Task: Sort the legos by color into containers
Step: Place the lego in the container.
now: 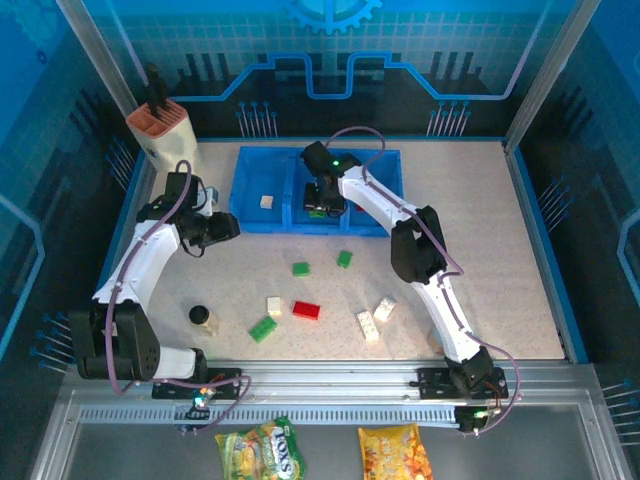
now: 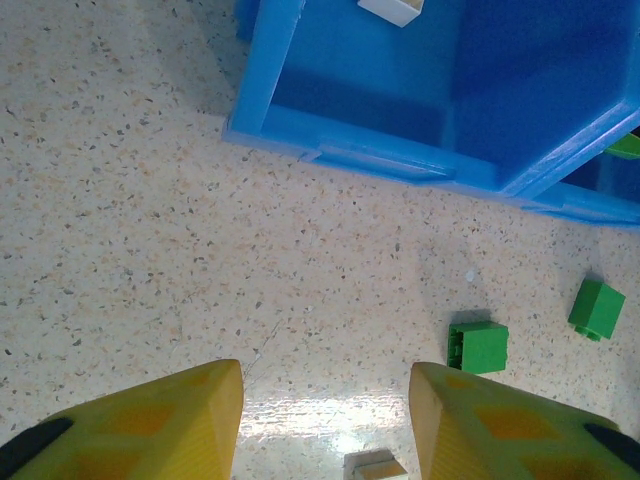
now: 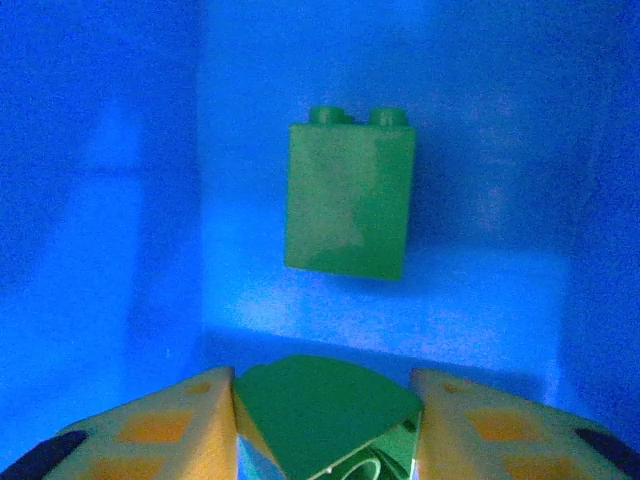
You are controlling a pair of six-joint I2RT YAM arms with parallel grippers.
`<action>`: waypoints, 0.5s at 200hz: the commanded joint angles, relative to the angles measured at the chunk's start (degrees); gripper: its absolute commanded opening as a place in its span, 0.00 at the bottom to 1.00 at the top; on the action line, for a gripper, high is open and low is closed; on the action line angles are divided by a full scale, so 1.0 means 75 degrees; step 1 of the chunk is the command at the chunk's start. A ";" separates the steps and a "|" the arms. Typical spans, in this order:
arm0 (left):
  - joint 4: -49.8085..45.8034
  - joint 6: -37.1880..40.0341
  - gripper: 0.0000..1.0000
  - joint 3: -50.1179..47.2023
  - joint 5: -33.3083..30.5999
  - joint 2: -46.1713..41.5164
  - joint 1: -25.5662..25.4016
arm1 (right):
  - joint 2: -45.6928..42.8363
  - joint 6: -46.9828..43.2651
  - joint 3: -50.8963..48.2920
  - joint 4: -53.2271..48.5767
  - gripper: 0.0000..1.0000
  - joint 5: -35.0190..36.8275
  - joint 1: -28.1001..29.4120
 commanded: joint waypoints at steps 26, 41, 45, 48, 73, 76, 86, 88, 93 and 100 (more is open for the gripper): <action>0.0089 0.0096 0.49 -0.0143 0.0023 -0.0099 0.0091 | 0.0472 0.0165 0.0200 -0.0169 0.50 0.0015 0.0052; 0.0098 0.0101 0.49 -0.0144 0.0039 -0.0098 0.0103 | 0.0426 0.0165 0.0212 -0.0178 0.52 0.0060 0.0050; 0.0096 0.0101 0.49 -0.0143 0.0042 -0.0096 0.0113 | 0.0415 0.0159 0.0212 -0.0189 0.52 0.0073 0.0054; 0.0092 0.0101 0.49 -0.0151 0.0042 -0.0092 0.0104 | 0.0399 0.0154 0.0212 -0.0192 0.53 0.0082 0.0052; 0.0098 0.0090 0.49 -0.0145 0.0088 -0.0093 0.0115 | 0.0304 0.0143 0.0225 -0.0201 0.53 0.0143 0.0052; 0.0088 0.0090 0.49 -0.0149 0.0089 -0.0088 0.0115 | 0.0290 0.0136 0.0224 -0.0211 0.53 0.0145 0.0052; 0.0093 0.0089 0.49 -0.0160 0.0099 -0.0090 0.0115 | 0.0220 0.0130 0.0247 -0.0225 0.53 0.0165 0.0054; 0.0094 0.0084 0.49 -0.0156 0.0100 -0.0091 0.0120 | 0.0208 0.0121 0.0241 -0.0225 0.53 0.0165 0.0053; 0.0096 0.0090 0.49 -0.0154 0.0108 -0.0091 0.0114 | 0.0160 0.0113 0.0247 -0.0230 0.53 0.0161 0.0052; 0.0098 0.0090 0.49 -0.0154 0.0126 -0.0081 0.0114 | 0.0097 0.0096 0.0247 -0.0231 0.53 0.0177 0.0058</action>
